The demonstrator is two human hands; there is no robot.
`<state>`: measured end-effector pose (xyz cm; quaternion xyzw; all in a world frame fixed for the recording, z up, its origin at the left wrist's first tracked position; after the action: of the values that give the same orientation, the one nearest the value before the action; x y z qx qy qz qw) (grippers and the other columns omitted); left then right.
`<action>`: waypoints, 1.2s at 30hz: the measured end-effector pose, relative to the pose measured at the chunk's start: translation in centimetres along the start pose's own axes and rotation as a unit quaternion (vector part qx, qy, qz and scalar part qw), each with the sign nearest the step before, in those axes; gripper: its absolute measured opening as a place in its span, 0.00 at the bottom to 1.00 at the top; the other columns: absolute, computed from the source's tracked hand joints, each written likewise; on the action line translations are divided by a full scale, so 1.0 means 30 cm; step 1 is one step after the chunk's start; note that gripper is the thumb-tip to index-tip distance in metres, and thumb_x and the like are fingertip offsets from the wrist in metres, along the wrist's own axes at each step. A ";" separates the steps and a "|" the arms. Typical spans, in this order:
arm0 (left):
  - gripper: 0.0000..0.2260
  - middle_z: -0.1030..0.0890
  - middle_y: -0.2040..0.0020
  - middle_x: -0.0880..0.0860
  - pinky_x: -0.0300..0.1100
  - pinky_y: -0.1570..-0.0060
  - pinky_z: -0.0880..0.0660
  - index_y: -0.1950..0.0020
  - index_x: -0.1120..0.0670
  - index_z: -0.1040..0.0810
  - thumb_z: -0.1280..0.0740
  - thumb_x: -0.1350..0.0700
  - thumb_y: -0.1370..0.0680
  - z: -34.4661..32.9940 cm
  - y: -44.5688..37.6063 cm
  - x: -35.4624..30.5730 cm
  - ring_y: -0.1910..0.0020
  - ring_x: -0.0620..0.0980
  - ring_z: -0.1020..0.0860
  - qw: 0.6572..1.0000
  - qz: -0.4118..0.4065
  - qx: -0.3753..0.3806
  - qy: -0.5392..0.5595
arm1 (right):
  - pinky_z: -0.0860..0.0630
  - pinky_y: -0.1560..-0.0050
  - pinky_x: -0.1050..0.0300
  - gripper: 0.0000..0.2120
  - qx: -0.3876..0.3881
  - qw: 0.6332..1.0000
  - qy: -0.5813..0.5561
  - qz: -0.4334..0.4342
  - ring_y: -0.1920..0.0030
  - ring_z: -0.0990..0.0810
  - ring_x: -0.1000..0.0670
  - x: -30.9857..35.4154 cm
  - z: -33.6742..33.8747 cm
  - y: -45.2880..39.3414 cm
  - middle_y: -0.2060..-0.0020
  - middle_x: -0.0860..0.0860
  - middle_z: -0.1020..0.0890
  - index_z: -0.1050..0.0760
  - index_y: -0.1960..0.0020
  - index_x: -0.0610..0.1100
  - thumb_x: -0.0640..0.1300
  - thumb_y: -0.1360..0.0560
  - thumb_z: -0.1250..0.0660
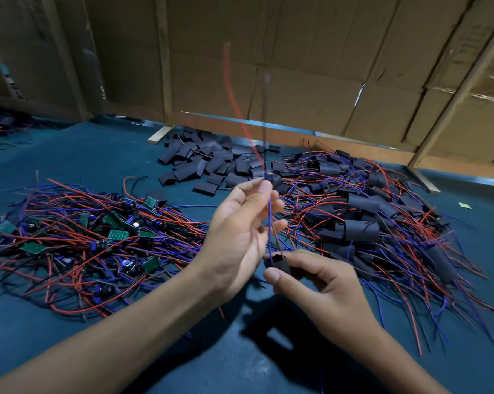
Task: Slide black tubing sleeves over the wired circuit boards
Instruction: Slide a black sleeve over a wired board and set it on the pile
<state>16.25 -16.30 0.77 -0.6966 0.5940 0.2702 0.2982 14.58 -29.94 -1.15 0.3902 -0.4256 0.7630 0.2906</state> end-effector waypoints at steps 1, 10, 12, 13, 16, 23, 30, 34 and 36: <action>0.05 0.19 0.59 0.46 0.42 0.55 0.25 0.53 0.49 0.19 0.30 0.52 0.28 0.005 0.001 0.001 0.57 0.44 0.22 0.999 -0.008 -0.005 -0.034 | 0.25 0.54 0.65 0.09 -0.016 1.000 0.006 0.002 0.61 0.19 0.54 -0.002 0.005 -0.001 0.62 0.55 0.16 0.16 0.48 0.51 0.53 0.26 0.27; 0.13 0.19 0.61 0.47 0.37 0.63 0.32 0.47 0.55 0.19 0.27 0.53 0.29 0.031 -0.002 -0.025 0.64 0.42 0.26 0.984 -0.060 -0.026 -0.164 | 0.27 0.41 0.58 0.10 -0.154 0.969 0.188 0.044 0.47 0.21 0.64 0.025 0.074 -0.008 0.53 0.65 0.16 0.16 0.52 0.57 0.60 0.28 0.30; 0.11 0.16 0.59 0.50 0.37 0.63 0.30 0.47 0.56 0.20 0.27 0.54 0.27 0.029 0.002 -0.021 0.62 0.44 0.22 0.976 -0.055 -0.012 -0.209 | 0.24 0.45 0.53 0.12 -0.172 0.962 0.204 0.057 0.50 0.20 0.61 0.032 0.088 -0.007 0.56 0.61 0.15 0.15 0.49 0.53 0.58 0.28 0.28; 0.09 0.15 0.57 0.52 0.37 0.64 0.29 0.47 0.56 0.19 0.26 0.56 0.25 0.026 0.003 -0.014 0.61 0.45 0.21 0.974 -0.046 -0.004 -0.222 | 0.23 0.47 0.52 0.13 -0.177 0.959 0.213 0.066 0.52 0.19 0.59 0.035 0.095 -0.007 0.56 0.59 0.14 0.15 0.47 0.50 0.56 0.27 0.27; 0.06 0.15 0.53 0.50 0.39 0.57 0.29 0.52 0.51 0.15 0.26 0.53 0.29 0.021 0.007 0.027 0.55 0.43 0.21 0.979 0.031 0.011 -0.202 | 0.21 0.50 0.50 0.15 -0.173 0.952 0.235 0.091 0.54 0.17 0.52 0.041 0.105 -0.010 0.55 0.53 0.15 0.16 0.42 0.43 0.49 0.26 0.26; 0.04 0.15 0.57 0.50 0.37 0.60 0.28 0.52 0.52 0.14 0.27 0.60 0.24 0.016 0.016 0.018 0.60 0.43 0.21 0.950 0.038 0.082 -0.299 | 0.25 0.57 0.60 0.08 -0.153 0.953 0.239 0.107 0.61 0.21 0.52 0.033 0.108 -0.016 0.61 0.52 0.18 0.15 0.48 0.40 0.43 0.25 0.27; 0.09 0.17 0.61 0.48 0.35 0.62 0.30 0.53 0.47 0.15 0.26 0.43 0.26 0.019 0.011 -0.046 0.64 0.39 0.24 0.820 -0.081 0.124 -0.553 | 0.33 0.62 0.70 0.03 -0.078 0.953 0.271 0.114 0.67 0.28 0.59 0.027 0.111 -0.027 0.67 0.55 0.23 0.15 0.56 0.41 0.35 0.26 0.27; 0.10 0.17 0.59 0.56 0.39 0.64 0.28 0.51 0.50 0.15 0.25 0.47 0.27 0.015 0.006 -0.044 0.65 0.42 0.26 0.854 -0.045 0.147 -0.497 | 0.30 0.61 0.66 0.03 -0.070 0.951 0.271 0.133 0.67 0.26 0.55 0.022 0.103 -0.025 0.66 0.53 0.22 0.15 0.52 0.41 0.38 0.25 0.26; 0.08 0.16 0.61 0.55 0.36 0.66 0.26 0.53 0.53 0.14 0.24 0.51 0.28 0.027 -0.003 -0.048 0.67 0.42 0.24 0.887 -0.026 0.130 -0.443 | 0.28 0.59 0.68 0.07 -0.084 0.952 0.264 0.131 0.64 0.23 0.56 0.018 0.107 -0.023 0.63 0.52 0.19 0.15 0.49 0.42 0.42 0.25 0.25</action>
<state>16.12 -14.73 1.28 -0.4746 0.4113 0.4631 0.6255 15.93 -32.36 0.67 0.0899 -0.4438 0.8315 0.3219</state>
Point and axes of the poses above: each hand's wrist, its own y-axis away from the middle knuckle, its own z-axis out of the back of the hand, x = y × z, the point moved 5 cm from there along -y, towards the middle knuckle
